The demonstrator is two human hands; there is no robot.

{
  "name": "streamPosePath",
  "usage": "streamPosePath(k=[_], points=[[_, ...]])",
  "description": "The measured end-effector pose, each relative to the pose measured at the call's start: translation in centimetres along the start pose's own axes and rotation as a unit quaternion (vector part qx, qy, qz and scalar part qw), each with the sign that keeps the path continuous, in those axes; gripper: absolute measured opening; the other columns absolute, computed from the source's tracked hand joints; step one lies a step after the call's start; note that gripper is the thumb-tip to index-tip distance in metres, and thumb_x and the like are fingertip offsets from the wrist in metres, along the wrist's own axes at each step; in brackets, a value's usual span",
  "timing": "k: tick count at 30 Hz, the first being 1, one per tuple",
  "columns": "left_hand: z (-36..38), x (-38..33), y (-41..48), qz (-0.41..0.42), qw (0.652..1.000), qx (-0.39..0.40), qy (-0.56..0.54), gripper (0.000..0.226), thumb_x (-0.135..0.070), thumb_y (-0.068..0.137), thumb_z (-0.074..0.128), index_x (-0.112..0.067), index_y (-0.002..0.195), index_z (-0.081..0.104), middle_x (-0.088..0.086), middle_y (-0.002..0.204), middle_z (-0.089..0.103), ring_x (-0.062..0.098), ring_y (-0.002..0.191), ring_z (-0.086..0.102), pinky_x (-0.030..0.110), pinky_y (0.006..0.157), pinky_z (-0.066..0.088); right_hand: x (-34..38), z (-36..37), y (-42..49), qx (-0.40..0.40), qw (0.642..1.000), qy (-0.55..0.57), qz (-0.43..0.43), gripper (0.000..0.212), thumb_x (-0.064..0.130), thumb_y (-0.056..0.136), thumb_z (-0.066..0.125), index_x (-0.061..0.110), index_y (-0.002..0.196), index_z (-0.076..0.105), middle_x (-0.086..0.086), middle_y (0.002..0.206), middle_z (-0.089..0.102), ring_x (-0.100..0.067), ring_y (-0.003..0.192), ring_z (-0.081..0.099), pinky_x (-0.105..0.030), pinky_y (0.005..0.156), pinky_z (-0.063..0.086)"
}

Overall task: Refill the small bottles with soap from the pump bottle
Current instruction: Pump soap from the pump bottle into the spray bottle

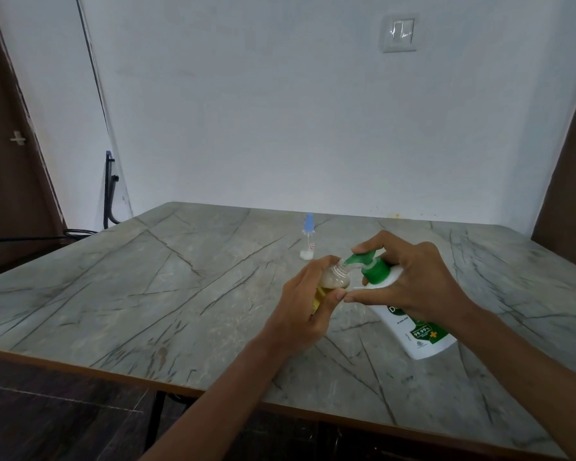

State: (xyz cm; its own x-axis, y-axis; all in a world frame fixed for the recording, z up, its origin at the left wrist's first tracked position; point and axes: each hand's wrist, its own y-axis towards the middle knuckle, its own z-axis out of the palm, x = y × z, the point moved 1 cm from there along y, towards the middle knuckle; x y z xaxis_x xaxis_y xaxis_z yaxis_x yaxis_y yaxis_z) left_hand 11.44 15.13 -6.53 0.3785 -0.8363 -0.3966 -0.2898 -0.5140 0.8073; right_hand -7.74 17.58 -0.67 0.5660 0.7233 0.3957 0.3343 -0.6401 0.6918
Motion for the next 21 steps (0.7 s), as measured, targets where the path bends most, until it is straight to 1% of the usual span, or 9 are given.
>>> streamPosePath(k=[3, 6, 10, 12, 16, 21], points=[[-0.03, -0.02, 0.02, -0.001, 1.0, -0.011, -0.004, 0.04, -0.025, 0.094, 0.055, -0.004, 0.127, 0.049, -0.005, 0.11, 0.056, -0.006, 0.091, 0.056, 0.006, 0.075, 0.042, -0.28, 0.05, -0.05, 0.014, 1.0, -0.012, 0.01, 0.063, 0.068, 0.056, 0.079, 0.047, 0.111, 0.055, 0.006, 0.08, 0.074, -0.012, 0.066, 0.07, -0.032, 0.058, 0.057], [-0.06, 0.15, 0.12, -0.005, 1.0, -0.025, -0.011, 0.043, -0.026, 0.094, 0.054, 0.0, 0.128, 0.048, 0.0, 0.111, 0.058, -0.006, 0.094, 0.056, 0.008, 0.078, 0.044, -0.49, 0.16, -0.04, 0.035, 0.999, -0.04, 0.013, 0.071, 0.074, 0.059, 0.074, 0.051, 0.121, 0.047, 0.003, 0.081, 0.072, -0.014, 0.067, 0.068, -0.034, 0.06, 0.056], [0.08, 0.3, 0.17, -0.007, 0.999, -0.028, -0.018, 0.043, -0.026, 0.095, 0.053, 0.0, 0.128, 0.048, 0.005, 0.112, 0.06, 0.0, 0.093, 0.058, 0.012, 0.079, 0.047, -0.45, 0.21, -0.09, 0.035, 0.998, -0.055, 0.006, 0.076, 0.071, 0.061, 0.075, 0.049, 0.127, 0.044, 0.011, 0.084, 0.07, -0.013, 0.067, 0.067, -0.032, 0.063, 0.057], [0.11, 0.27, 0.18, -0.007, 0.999, -0.031, -0.019, 0.043, -0.027, 0.095, 0.053, 0.0, 0.128, 0.048, 0.004, 0.112, 0.06, -0.001, 0.094, 0.058, 0.012, 0.079, 0.047, -0.54, 0.23, -0.11, 0.036, 0.998, -0.056, 0.005, 0.076, 0.072, 0.061, 0.074, 0.049, 0.127, 0.044, 0.012, 0.085, 0.07, -0.012, 0.068, 0.067, -0.031, 0.064, 0.057], [0.07, 0.2, 0.18, -0.003, 0.999, -0.034, -0.015, 0.042, -0.025, 0.095, 0.054, 0.001, 0.127, 0.049, -0.002, 0.111, 0.057, -0.005, 0.093, 0.056, 0.01, 0.078, 0.046, -0.55, 0.23, -0.11, 0.033, 0.998, -0.049, 0.003, 0.071, 0.072, 0.062, 0.073, 0.049, 0.123, 0.046, 0.007, 0.083, 0.071, -0.012, 0.068, 0.067, -0.032, 0.062, 0.057], [0.02, 0.16, 0.16, 0.0, 0.999, -0.041, -0.019, 0.042, -0.025, 0.095, 0.054, 0.001, 0.127, 0.049, 0.003, 0.111, 0.06, -0.001, 0.093, 0.057, 0.011, 0.078, 0.046, -0.4, 0.15, 0.02, 0.019, 1.0, -0.018, 0.004, 0.068, 0.069, 0.058, 0.076, 0.051, 0.118, 0.051, 0.0, 0.077, 0.073, -0.015, 0.065, 0.07, -0.032, 0.058, 0.056]])
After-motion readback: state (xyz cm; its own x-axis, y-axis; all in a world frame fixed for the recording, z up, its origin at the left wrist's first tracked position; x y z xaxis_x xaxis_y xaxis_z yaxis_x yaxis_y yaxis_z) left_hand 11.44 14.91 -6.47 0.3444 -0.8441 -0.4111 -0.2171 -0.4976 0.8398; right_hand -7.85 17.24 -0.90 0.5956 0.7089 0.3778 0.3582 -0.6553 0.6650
